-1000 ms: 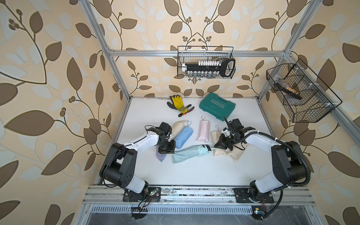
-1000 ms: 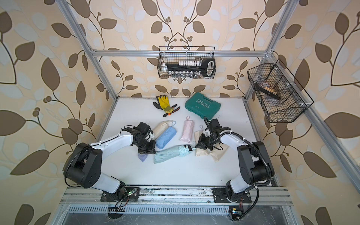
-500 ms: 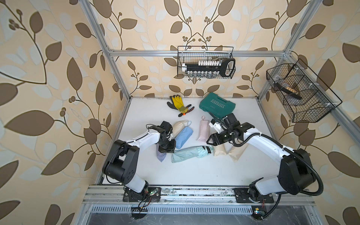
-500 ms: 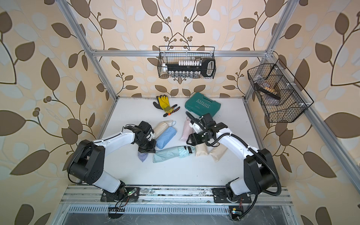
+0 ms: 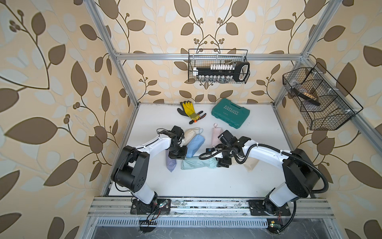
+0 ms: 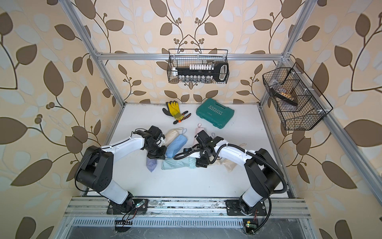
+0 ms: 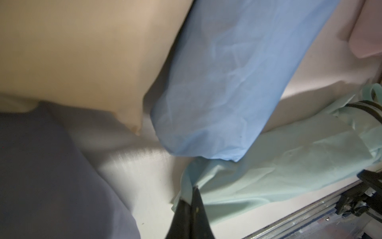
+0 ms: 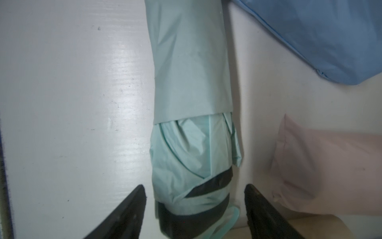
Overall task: Take umbrellas out of sleeves
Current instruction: Take out the umbrella from the umbrella sleeve.
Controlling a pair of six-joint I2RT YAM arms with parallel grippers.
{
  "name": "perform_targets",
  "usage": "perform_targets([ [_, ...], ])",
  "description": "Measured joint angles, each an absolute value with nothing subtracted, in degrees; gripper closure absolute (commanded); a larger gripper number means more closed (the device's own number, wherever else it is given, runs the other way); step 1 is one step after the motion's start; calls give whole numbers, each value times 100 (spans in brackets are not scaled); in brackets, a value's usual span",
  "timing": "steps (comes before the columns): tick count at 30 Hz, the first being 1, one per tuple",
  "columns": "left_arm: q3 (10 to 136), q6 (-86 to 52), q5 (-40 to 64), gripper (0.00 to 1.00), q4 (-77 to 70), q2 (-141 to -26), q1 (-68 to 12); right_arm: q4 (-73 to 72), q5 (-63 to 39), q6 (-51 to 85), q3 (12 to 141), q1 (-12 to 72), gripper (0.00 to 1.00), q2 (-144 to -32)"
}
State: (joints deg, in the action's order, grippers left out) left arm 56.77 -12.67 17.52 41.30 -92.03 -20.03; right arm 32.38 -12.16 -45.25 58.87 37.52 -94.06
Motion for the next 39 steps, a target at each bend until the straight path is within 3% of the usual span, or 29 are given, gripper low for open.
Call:
perform_targets([
  [8,5859,-1059,1726,100,4228,-9303,-1977,3164,-1262,-4591,6198,3898,31,-10060],
  [11,5863,-1039,1728,100,4233,-9343,-1977,3159,-1264,-4584,6283,3944,38,-10245],
  [14,5867,-1039,1728,100,4241,-9373,-1977,3151,-1267,-4539,6307,3955,57,-10294],
  [17,5905,-1035,1730,100,4259,-9411,-1977,3140,-1286,-4506,6316,3953,82,-10294],
  [20,5918,-1031,1728,100,4272,-9415,-1977,3129,-1288,-4460,6342,3972,95,-10252],
  [39,5918,-1033,1629,100,4401,-9048,-1979,3618,-766,-4180,6038,4012,99,-9249],
])
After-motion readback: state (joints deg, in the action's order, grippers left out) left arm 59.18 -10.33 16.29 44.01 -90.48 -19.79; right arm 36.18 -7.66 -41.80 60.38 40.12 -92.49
